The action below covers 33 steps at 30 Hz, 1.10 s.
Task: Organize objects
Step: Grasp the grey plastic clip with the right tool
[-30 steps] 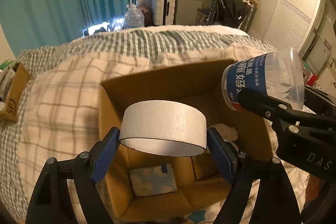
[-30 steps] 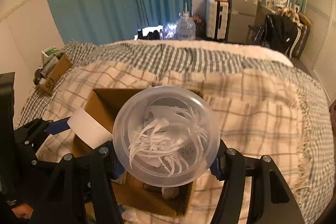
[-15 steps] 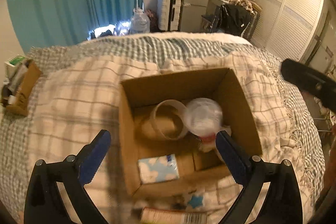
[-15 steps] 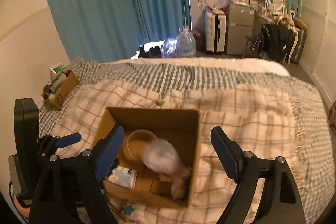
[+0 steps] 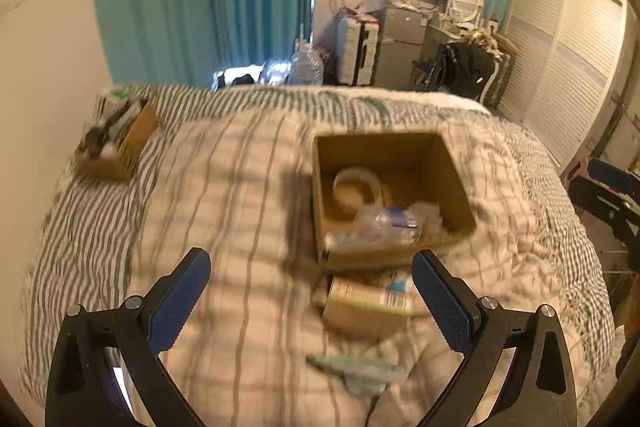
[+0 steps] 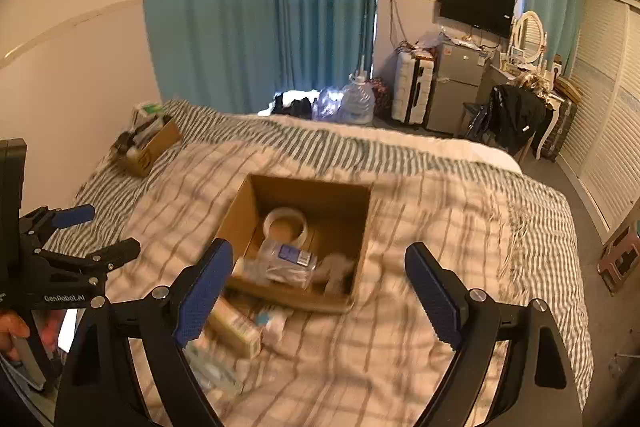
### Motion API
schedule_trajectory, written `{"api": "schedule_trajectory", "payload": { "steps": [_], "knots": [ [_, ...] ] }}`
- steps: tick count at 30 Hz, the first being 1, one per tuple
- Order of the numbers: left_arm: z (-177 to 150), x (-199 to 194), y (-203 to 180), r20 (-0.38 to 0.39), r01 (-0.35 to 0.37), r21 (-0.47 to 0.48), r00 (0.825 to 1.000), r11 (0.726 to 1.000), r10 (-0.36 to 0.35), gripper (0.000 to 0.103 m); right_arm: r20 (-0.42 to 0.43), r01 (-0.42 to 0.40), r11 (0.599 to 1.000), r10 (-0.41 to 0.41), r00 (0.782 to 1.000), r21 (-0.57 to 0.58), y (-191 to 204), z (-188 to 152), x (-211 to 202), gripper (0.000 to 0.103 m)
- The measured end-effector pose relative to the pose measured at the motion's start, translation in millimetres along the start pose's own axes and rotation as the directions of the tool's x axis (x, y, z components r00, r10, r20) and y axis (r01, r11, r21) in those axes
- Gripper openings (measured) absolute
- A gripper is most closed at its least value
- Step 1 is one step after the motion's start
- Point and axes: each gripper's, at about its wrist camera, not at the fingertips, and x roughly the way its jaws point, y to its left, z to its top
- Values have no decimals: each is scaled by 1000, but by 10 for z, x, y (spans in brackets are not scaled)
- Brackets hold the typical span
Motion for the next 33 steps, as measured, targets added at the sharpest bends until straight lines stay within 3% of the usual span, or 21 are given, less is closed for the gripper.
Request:
{"api": "schedule_trajectory", "payload": {
  "steps": [6, 11, 14, 17, 20, 25, 27, 29, 33],
  "knots": [
    [-621, 165, 80, -57, -55, -21, 997, 998, 53, 103, -67, -40, 999, 38, 997, -21, 365, -634, 245, 88],
    [-1067, 411, 100, -124, -82, 9, 989, 997, 82, 103, -187, -80, 997, 77, 979, -10, 566, -1180, 708, 88],
    [-1192, 527, 172, -164, -92, 1, 982, 996, 91, 103, -279, -101, 993, 82, 957, -53, 729, -1360, 949, 88],
    [-1215, 569, 304, -178, -58, -61, 983, 996, 46, 103, -322, -141, 985, 102, 941, -99, 903, -1443, 1067, 88],
    [-1234, 593, 413, -187, -75, -86, 981, 993, 58, 103, -378, -199, 970, 134, 916, -139, 1075, -1547, 1193, 88],
    [-1301, 656, 563, -211, -72, -133, 977, 989, 42, 103, -453, -220, 960, 122, 883, -171, 1222, -1666, 1373, 87],
    [-1325, 678, 599, -220, -63, -153, 975, 986, 28, 103, -464, -202, 963, 100, 880, -177, 1239, -1680, 1419, 83],
    [-1330, 693, 605, -224, -59, -159, 974, 986, 22, 103, -476, -191, 965, 86, 875, -177, 1248, -1708, 1472, 70],
    [-1332, 716, 587, -233, -65, -150, 972, 987, 28, 103, -475, -168, 973, 74, 877, -158, 1212, -1709, 1510, 56]
  ]
}}
